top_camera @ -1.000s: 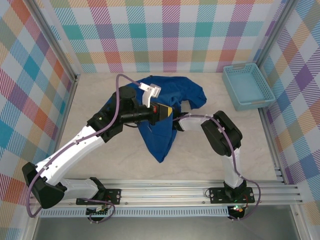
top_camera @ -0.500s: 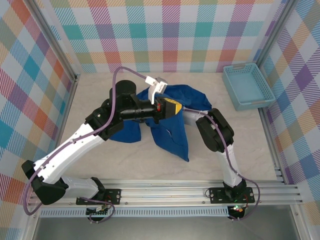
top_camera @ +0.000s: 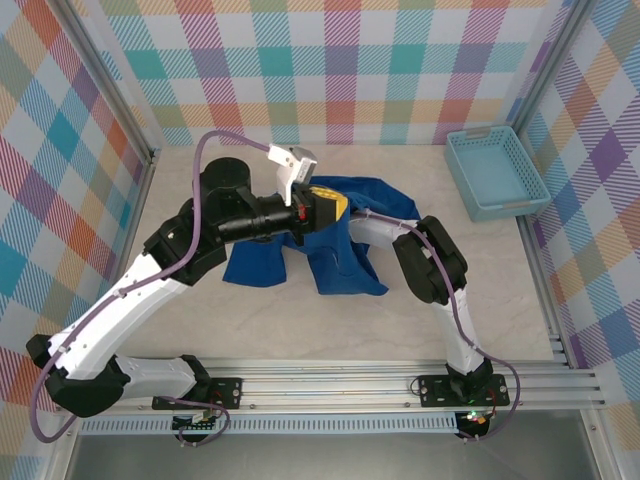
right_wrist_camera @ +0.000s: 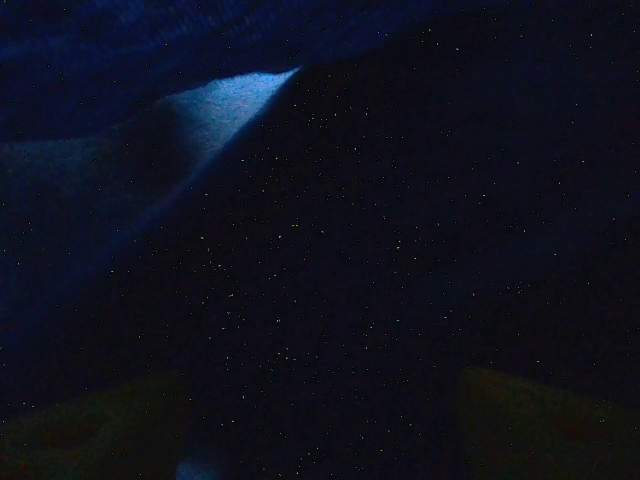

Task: Fold the inside-out t-shirt

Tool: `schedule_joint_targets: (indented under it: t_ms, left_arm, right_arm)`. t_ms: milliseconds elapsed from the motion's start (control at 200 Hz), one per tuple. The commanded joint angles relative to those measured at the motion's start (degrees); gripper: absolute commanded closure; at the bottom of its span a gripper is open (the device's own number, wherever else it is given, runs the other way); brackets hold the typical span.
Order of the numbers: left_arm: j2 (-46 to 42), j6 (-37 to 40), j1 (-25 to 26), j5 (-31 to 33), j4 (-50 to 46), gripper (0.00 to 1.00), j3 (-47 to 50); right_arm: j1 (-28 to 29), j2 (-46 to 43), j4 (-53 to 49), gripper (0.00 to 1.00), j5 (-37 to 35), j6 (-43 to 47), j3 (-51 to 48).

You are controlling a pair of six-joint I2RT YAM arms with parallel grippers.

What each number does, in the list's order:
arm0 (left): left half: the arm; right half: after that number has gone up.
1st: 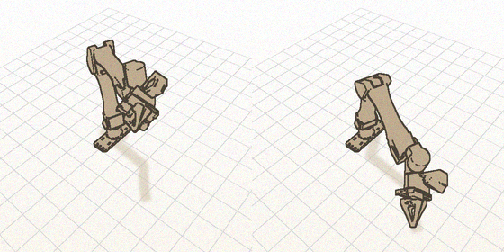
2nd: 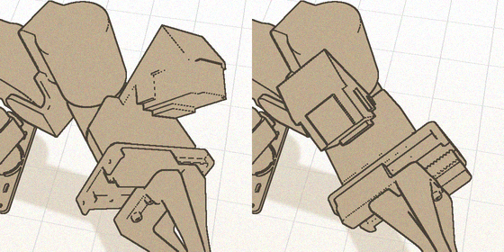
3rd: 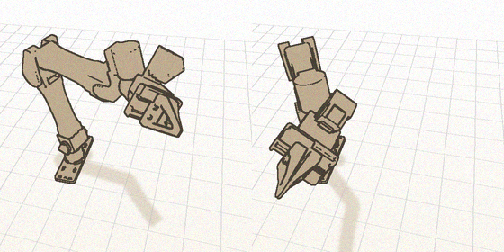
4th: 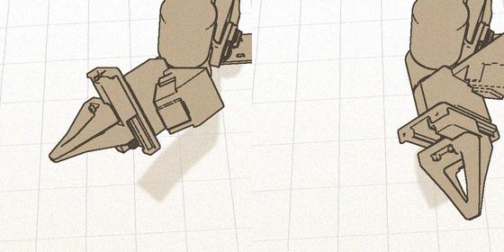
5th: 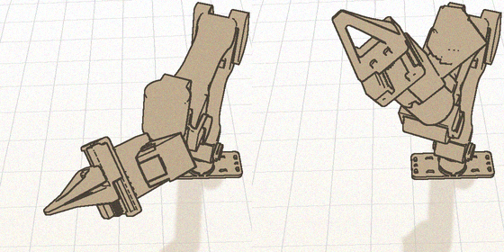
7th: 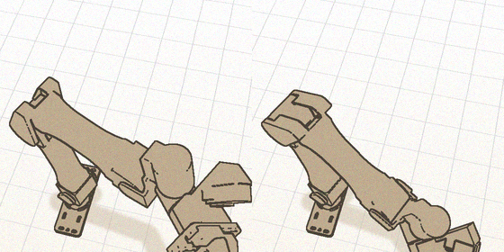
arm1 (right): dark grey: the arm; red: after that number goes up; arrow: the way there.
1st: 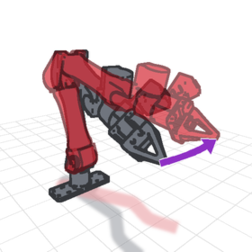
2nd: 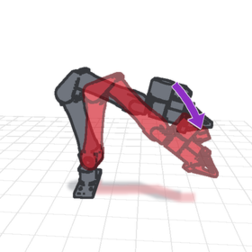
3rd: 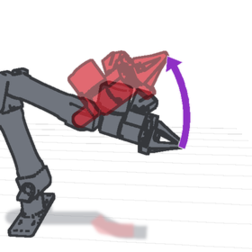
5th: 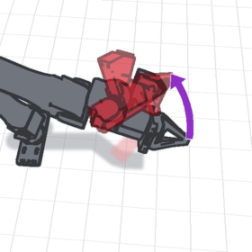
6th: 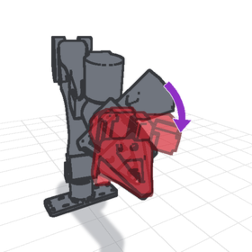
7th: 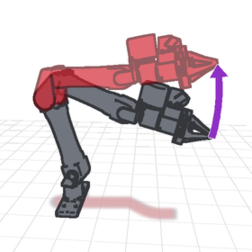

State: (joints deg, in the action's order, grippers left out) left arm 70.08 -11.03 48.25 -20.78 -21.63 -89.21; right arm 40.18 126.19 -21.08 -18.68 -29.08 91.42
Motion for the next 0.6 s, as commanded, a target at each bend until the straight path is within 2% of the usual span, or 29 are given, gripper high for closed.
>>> schedule_joint_targets:
  t_ms: [0, 85, 170, 315, 425, 595]
  left_arm:
    - [-2.9, 3.5, 0.1, 4.0, -0.3, 1.0, -3.7]
    - [-3.3, 4.6, -0.4, 6.6, -0.9, 1.0, -4.9]
    - [-3.9, 5.5, -0.9, 8.8, -1.3, 1.0, -5.5]
    - [-5.6, 6.1, -2.0, 12.6, -1.0, 1.0, -4.6]
    - [-6.9, 5.8, -3.5, 16.0, -0.9, 1.0, -3.1]
    - [-8.2, 4.7, -6.2, 20.7, -0.4, 1.0, -0.4]
  right_arm:
    - [-0.4, 2.9, -6.4, 0.28, 1.4, 1.2, 0.5]
    - [-0.5, 3.4, -7.6, 0.29, 2.8, 1.7, 0.7]
    - [-0.5, 3.7, -7.9, 0.34, 4.4, 2.3, 0.4]
    - [-0.4, 4.1, -8.2, 0.53, 7.1, 2.9, -0.9]
    - [-0.5, 3.8, -7.5, 0.72, 8.1, 3.5, -2.3]
    - [-1.1, 2.0, -6.6, 0.9, 8.9, 5.2, -2.8]
